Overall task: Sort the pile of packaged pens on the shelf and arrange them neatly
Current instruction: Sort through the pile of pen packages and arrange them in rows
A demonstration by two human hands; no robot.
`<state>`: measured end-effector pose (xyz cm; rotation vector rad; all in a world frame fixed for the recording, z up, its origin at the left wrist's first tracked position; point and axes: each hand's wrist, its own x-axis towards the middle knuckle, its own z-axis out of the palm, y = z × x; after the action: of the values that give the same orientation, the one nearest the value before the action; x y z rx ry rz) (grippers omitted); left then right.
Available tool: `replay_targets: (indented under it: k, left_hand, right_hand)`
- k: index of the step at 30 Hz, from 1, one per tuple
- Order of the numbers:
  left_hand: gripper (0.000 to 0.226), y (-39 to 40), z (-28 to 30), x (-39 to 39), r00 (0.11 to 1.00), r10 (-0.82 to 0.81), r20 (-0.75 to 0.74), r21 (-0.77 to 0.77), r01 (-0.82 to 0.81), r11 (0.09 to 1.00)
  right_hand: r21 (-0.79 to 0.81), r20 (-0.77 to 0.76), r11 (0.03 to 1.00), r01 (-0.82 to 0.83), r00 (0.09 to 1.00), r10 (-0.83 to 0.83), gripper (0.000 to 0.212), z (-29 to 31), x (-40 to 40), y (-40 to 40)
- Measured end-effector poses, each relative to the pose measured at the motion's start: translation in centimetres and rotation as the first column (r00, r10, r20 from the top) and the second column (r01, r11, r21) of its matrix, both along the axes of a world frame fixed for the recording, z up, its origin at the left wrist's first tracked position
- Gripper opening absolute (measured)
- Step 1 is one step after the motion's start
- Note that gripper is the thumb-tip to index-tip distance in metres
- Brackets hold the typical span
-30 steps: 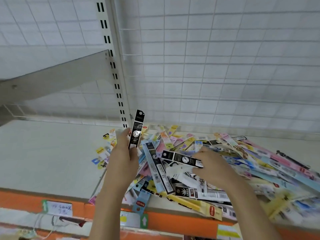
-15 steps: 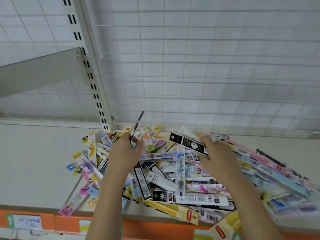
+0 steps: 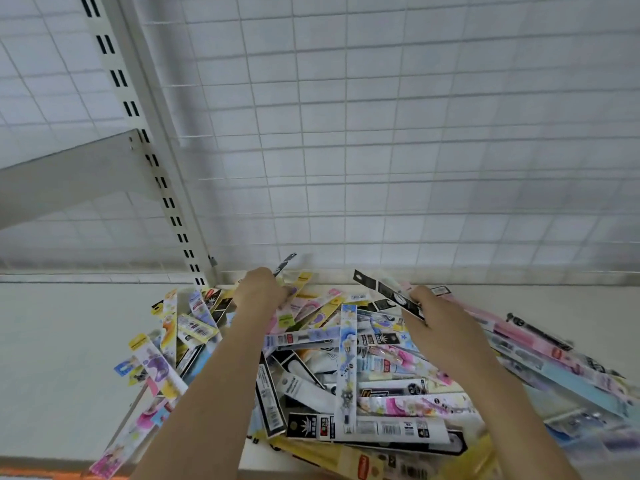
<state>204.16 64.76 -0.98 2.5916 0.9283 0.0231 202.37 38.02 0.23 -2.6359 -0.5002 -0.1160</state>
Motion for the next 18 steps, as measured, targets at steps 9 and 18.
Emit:
replay_targets:
  k: [9, 18]
  left_hand:
    - [0.016, 0.3, 0.6, -0.2, 0.994, 0.057, 0.091, -0.125, -0.046, 0.991]
    - [0.013, 0.0, 5.6, -4.0, 0.876, 0.144, 0.461, -0.285, -0.008, 0.959]
  right_hand:
    - [0.108, -0.078, 0.994, 0.023, 0.997, -0.015, 0.034, 0.2, 0.8, 0.2]
    - [0.115, -0.092, 0.991, -0.070, 0.992, 0.081, 0.021, -0.2, 1.0, 0.5]
